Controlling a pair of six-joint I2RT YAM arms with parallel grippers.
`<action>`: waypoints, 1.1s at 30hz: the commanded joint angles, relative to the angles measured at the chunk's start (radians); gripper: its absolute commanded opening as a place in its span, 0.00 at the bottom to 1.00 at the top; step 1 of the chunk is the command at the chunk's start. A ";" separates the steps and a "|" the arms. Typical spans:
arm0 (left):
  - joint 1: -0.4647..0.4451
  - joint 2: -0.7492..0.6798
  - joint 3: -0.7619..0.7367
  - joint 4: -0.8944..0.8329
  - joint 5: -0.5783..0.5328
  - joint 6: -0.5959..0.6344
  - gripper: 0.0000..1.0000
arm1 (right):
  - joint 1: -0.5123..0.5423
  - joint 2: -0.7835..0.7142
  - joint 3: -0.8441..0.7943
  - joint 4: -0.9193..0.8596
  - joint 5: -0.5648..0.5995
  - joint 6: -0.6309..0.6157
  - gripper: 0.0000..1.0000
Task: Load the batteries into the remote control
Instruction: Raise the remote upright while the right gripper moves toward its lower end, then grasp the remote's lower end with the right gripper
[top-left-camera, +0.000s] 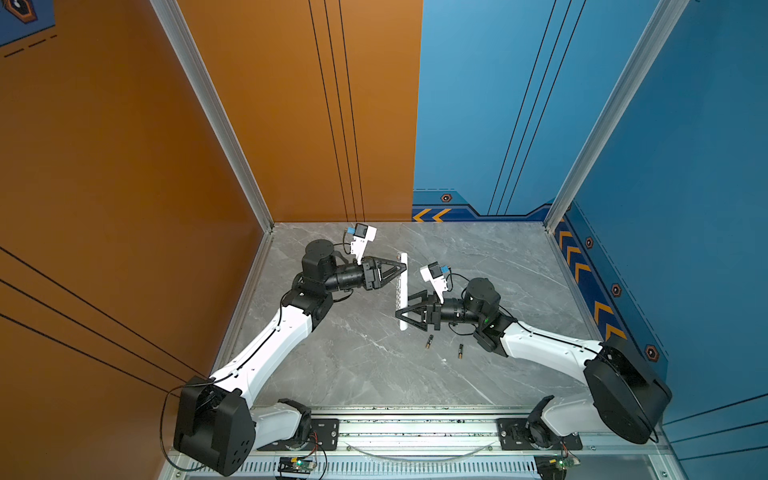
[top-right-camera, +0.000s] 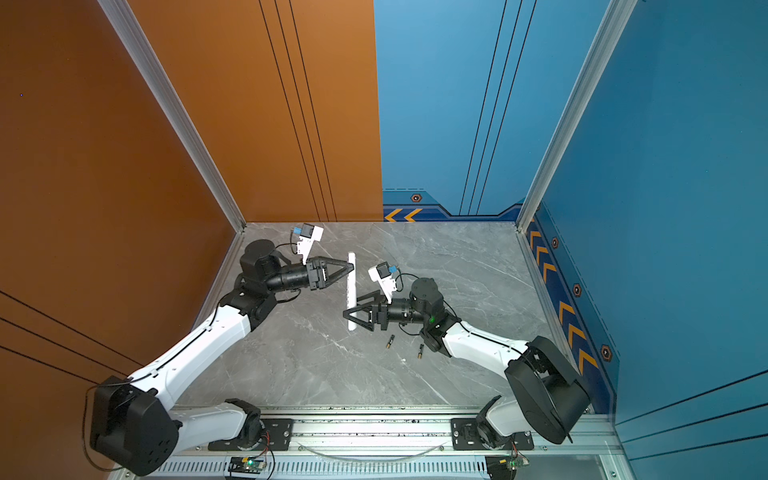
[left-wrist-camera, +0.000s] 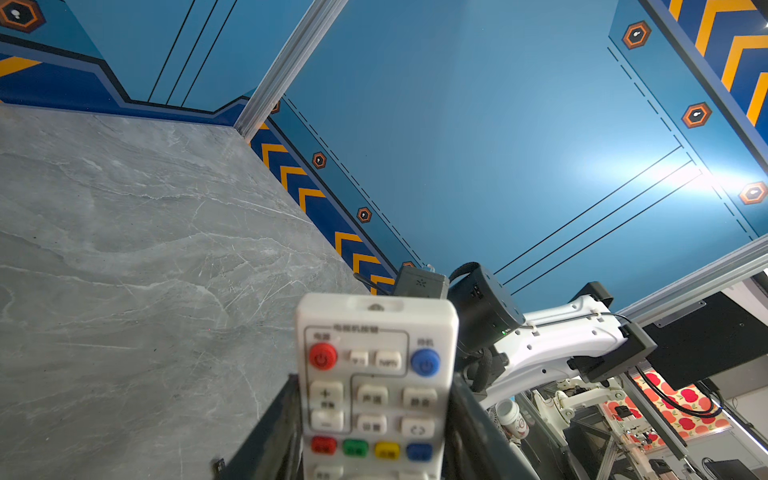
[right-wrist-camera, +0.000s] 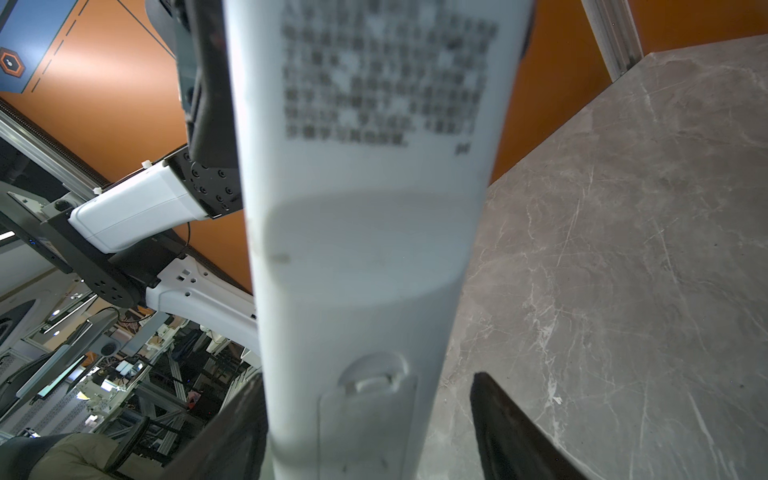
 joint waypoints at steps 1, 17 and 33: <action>-0.008 -0.017 0.003 0.037 0.029 -0.009 0.25 | 0.008 0.012 0.027 0.039 -0.035 0.007 0.72; -0.011 0.003 0.018 0.047 0.032 -0.015 0.25 | 0.008 0.018 0.030 0.037 -0.051 0.007 0.59; -0.009 0.020 0.015 0.052 0.007 -0.015 0.29 | 0.007 -0.001 0.024 0.016 -0.032 -0.024 0.20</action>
